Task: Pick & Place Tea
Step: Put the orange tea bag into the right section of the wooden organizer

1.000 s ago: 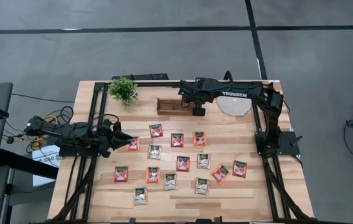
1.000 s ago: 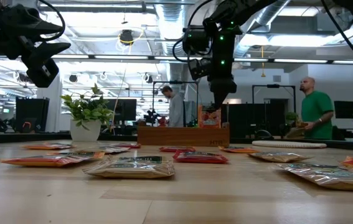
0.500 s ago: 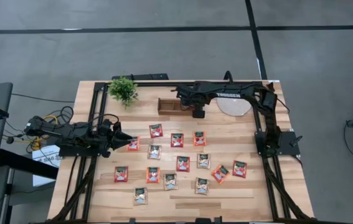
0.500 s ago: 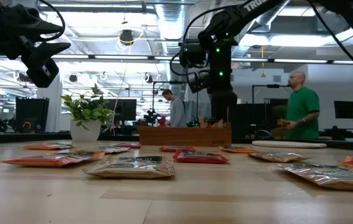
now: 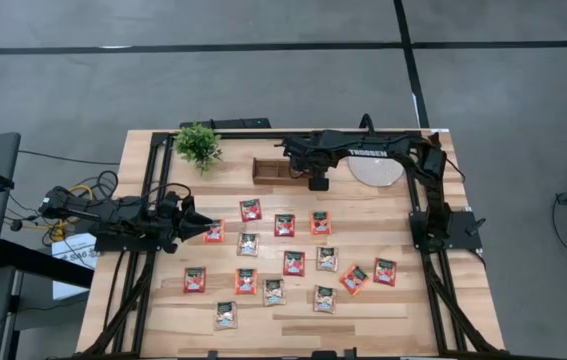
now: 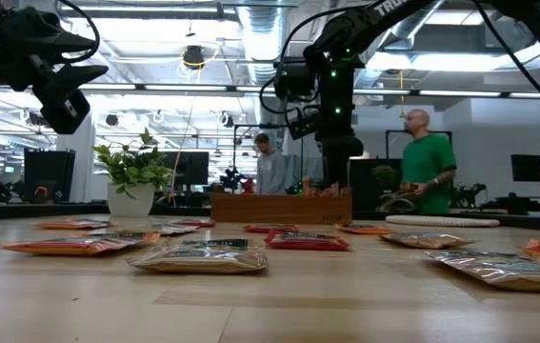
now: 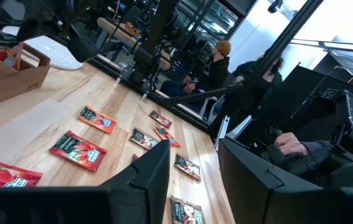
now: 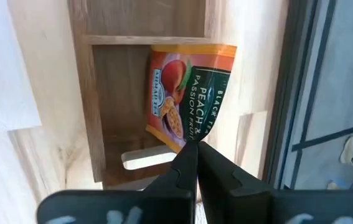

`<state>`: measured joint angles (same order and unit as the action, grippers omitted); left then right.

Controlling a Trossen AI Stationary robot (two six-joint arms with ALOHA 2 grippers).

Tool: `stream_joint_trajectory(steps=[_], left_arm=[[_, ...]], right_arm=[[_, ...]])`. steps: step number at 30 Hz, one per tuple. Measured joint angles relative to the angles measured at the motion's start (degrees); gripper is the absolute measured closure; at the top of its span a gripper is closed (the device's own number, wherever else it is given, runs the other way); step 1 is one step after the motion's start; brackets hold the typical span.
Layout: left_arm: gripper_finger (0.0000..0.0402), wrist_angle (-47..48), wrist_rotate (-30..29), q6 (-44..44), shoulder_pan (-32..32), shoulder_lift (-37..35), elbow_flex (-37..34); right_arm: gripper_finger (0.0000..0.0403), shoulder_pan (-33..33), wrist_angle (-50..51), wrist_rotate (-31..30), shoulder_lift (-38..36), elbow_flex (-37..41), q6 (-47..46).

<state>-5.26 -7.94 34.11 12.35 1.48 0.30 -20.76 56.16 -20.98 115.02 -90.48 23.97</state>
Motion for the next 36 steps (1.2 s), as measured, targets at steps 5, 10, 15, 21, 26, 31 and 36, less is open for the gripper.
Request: stream_joint_trajectory(steps=[5,10,15,21,26,31,36], left_arm=[[0.0273,0.00,0.00,0.00,-0.01,0.00,0.00],[0.0273,0.00,0.00,-0.02,0.00,0.00,0.01],[0.0273,0.00,0.00,-0.03,0.00,0.00,0.02],[0.0273,-0.01,0.00,-0.03,0.00,0.00,0.02],[0.0273,0.00,-0.02,-0.29,0.00,-0.01,0.00],[0.0273,0.00,-0.02,-0.33,-0.01,0.00,0.00],[0.0273,0.00,-0.02,-0.31,0.01,0.00,0.02]], right_arm=[[0.0395,-0.44,-0.04,0.97,0.00,0.00,0.99],[0.0353,-0.38,-0.15,1.37,0.02,0.00,1.60],[0.0315,-0.45,-0.28,0.44,0.02,0.00,2.01],[0.0301,-0.45,0.80,-6.27,0.04,-1.29,2.13],[0.0301,-0.21,4.64,-6.47,0.04,-4.73,2.20],[0.0301,1.35,15.29,-6.04,0.04,-10.16,-2.63],[0.0301,4.28,27.90,9.21,-1.53,-11.71,-5.96]])
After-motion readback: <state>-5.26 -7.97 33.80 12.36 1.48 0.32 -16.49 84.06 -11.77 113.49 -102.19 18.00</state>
